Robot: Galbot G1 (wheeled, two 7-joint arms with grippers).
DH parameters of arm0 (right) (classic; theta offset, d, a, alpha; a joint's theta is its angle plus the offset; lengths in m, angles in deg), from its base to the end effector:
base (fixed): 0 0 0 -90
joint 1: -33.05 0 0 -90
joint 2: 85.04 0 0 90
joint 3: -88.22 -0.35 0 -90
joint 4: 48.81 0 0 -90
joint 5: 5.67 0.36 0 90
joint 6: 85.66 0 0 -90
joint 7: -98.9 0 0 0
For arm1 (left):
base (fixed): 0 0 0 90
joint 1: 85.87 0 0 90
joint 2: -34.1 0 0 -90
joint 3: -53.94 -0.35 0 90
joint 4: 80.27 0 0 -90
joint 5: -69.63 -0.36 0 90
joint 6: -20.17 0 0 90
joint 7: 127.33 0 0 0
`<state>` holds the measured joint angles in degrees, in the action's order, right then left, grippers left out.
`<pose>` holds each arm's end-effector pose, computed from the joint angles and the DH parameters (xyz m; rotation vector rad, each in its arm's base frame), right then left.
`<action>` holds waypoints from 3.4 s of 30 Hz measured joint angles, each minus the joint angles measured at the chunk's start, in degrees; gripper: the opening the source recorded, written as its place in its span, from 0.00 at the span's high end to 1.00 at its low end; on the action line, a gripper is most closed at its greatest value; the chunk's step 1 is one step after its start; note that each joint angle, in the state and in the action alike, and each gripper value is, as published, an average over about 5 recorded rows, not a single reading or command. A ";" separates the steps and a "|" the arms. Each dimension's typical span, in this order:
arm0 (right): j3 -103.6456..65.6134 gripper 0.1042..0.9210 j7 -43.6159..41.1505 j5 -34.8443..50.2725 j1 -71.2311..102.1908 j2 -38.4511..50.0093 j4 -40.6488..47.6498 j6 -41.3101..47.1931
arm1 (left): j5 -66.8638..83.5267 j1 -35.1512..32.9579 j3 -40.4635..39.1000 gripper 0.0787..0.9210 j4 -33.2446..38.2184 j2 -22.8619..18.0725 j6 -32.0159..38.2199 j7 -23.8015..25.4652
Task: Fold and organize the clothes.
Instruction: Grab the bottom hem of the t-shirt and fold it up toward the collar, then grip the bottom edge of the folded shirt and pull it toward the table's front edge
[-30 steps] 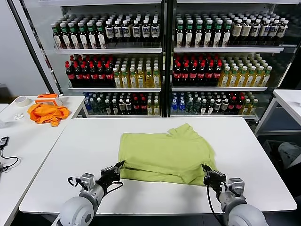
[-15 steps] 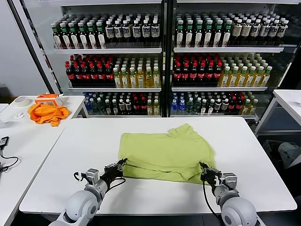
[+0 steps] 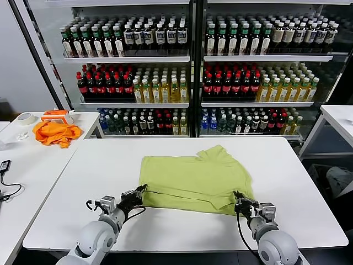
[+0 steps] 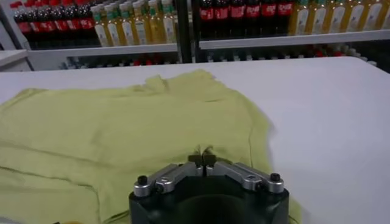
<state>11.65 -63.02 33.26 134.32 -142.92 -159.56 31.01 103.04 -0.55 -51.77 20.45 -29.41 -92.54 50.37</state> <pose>0.2762 -0.0521 -0.2895 0.1501 -2.6373 -0.0359 0.3152 0.0405 -0.3228 -0.4258 -2.6578 0.1139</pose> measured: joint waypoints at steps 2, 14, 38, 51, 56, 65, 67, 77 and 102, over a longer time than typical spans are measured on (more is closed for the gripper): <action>-0.23 0.86 -0.06 0.07 0.11 0.05 -0.04 -0.02 | -0.21 0.31 -0.08 0.95 -0.37 -0.15 0.11 -0.11; -5.29 0.43 -1.57 0.10 4.28 1.52 -3.69 0.23 | 0.23 0.44 1.92 0.55 -0.76 1.12 1.66 -0.47; -9.04 0.22 -1.66 -3.52 12.12 0.40 -5.09 -0.10 | 0.09 -5.50 1.76 0.13 6.00 1.59 -4.51 -3.86; -9.36 0.69 -1.57 -2.85 12.96 0.13 -4.68 -0.07 | -0.42 -6.74 1.50 0.53 6.61 0.74 -5.69 -4.61; -9.69 0.86 -1.72 -2.69 13.42 -0.13 -5.03 0.08 | -0.91 -6.83 1.33 0.71 6.79 0.55 -6.05 -4.50; -10.05 0.97 -1.94 -3.38 15.53 -0.53 -7.69 0.87 | -2.34 -8.13 1.95 0.99 8.08 0.74 -6.85 -3.26; -10.33 0.97 -1.99 -3.61 16.30 -0.46 -8.56 0.95 | -2.82 -8.70 2.16 0.99 8.60 0.83 -6.88 -2.92; -12.62 0.97 -2.53 -4.95 22.19 -0.19 -13.45 0.38 | -5.08 -13.68 4.68 0.99 12.74 2.66 -6.00 -1.91; -12.25 0.81 -3.23 -9.91 31.53 -1.05 -18.19 -0.92 | -8.35 -27.10 10.68 0.95 20.67 4.43 -2.87 -1.11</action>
<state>-0.60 -66.25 23.35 165.84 -143.97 -177.75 30.10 94.70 -27.65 -41.09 41.12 -24.98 -95.40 49.26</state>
